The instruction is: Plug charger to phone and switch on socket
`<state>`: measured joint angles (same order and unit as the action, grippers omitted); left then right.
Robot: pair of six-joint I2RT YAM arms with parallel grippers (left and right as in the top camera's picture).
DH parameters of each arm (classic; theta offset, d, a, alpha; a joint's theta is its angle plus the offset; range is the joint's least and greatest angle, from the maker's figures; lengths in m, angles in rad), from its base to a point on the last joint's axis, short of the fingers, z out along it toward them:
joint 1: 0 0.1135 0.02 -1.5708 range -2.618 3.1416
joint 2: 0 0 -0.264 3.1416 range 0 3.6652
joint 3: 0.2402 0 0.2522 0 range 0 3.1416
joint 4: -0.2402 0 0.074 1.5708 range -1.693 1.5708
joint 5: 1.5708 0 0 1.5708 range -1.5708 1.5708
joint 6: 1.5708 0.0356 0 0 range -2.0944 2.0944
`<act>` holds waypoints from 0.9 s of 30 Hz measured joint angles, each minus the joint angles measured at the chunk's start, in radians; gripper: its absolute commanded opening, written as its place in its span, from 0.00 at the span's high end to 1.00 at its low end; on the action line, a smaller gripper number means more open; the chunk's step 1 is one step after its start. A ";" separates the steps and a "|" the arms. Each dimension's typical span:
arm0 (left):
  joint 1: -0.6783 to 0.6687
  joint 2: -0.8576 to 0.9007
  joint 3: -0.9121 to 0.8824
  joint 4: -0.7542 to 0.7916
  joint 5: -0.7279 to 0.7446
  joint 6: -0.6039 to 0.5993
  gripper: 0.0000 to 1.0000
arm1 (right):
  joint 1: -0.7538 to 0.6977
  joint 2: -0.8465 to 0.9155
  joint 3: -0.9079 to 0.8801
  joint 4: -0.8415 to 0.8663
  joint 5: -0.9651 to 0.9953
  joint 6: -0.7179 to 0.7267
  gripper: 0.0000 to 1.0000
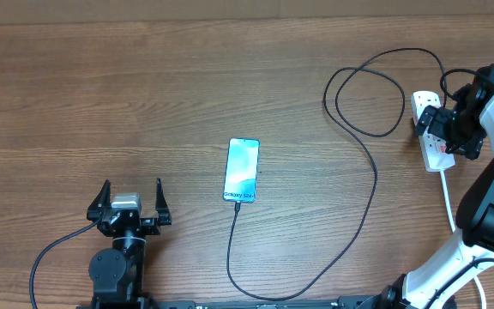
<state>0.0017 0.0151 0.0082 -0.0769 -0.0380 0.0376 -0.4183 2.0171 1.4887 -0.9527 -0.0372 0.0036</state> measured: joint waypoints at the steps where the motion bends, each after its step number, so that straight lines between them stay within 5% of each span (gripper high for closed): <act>1: 0.000 0.000 0.000 0.000 0.000 0.000 0.00 | 0.000 0.000 0.000 0.000 0.000 0.000 0.00; 21: 0.000 0.000 0.000 0.000 0.000 0.000 0.00 | -0.016 -0.005 0.000 0.000 0.000 0.000 0.00; 27: 0.000 0.000 0.000 0.000 0.000 0.000 0.00 | -0.026 -0.123 0.000 0.000 0.000 0.000 0.00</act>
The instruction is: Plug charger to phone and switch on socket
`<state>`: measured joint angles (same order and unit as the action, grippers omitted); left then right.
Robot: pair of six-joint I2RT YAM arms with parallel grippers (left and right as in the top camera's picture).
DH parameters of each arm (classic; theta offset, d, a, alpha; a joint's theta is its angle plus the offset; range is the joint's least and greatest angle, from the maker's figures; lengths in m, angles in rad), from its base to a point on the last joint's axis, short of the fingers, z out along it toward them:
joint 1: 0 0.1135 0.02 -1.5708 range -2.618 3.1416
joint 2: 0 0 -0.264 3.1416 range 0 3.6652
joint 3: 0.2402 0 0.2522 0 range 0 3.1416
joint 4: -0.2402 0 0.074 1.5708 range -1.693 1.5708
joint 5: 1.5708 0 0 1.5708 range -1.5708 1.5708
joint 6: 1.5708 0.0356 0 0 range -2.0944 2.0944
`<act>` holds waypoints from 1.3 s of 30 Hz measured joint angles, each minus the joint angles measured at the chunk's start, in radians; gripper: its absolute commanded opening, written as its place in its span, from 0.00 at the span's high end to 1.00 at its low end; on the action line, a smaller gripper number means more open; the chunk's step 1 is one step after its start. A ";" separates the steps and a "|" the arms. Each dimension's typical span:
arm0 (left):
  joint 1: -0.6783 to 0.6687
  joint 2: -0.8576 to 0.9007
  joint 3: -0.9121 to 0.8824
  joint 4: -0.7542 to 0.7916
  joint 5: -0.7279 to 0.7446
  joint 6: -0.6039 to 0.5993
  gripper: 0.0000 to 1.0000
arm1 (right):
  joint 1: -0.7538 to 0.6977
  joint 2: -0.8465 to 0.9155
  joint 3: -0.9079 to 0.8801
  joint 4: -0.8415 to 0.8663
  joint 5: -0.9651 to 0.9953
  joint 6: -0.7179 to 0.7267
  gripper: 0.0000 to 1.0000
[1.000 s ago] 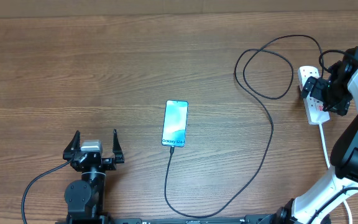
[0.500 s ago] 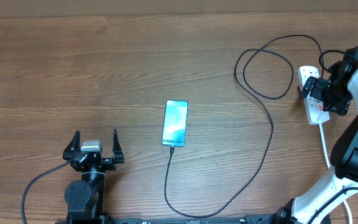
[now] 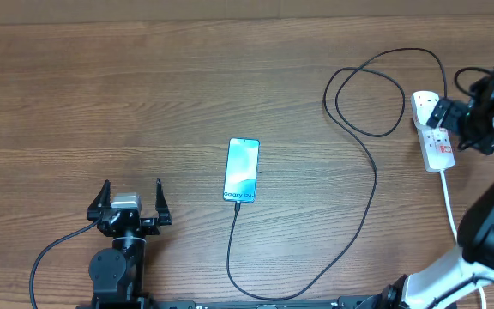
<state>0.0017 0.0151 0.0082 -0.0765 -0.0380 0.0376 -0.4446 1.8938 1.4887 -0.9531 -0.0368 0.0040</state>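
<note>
A phone point(image 3: 241, 170) with a lit blue screen lies face up at the table's middle. A black charger cable point(image 3: 350, 232) is plugged into its near end and loops right and back to a white socket strip point(image 3: 436, 137) at the far right. My right gripper point(image 3: 453, 116) sits just right of the strip, close to the plug end; its jaws are too small to read. My left gripper point(image 3: 131, 202) rests open at the front left, away from everything.
The socket's white lead point(image 3: 449, 202) runs toward the front along the right arm's base. The cable's loop point(image 3: 369, 94) lies on the wood at the back right.
My right gripper has shifted right and slightly back, off the top of the socket strip, so the strip's face with its red marking shows fully. Phone, cable and left arm are unmoved.
</note>
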 measured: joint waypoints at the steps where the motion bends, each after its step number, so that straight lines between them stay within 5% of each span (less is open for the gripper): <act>1: 0.000 0.000 0.000 0.000 0.000 0.000 0.01 | 0.000 -0.027 0.000 0.000 0.000 0.000 0.00; 24: 0.000 0.000 0.000 0.000 0.000 0.000 0.01 | 0.066 -0.677 0.000 0.000 0.000 -0.001 0.00; 39: 0.000 0.000 0.000 0.000 0.000 0.000 0.00 | 0.207 -0.827 0.000 -0.001 -0.001 -0.001 0.00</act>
<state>0.0017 0.0151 0.0082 -0.0765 -0.0380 0.0376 -0.2375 1.0672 1.4887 -0.9539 -0.0376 0.0032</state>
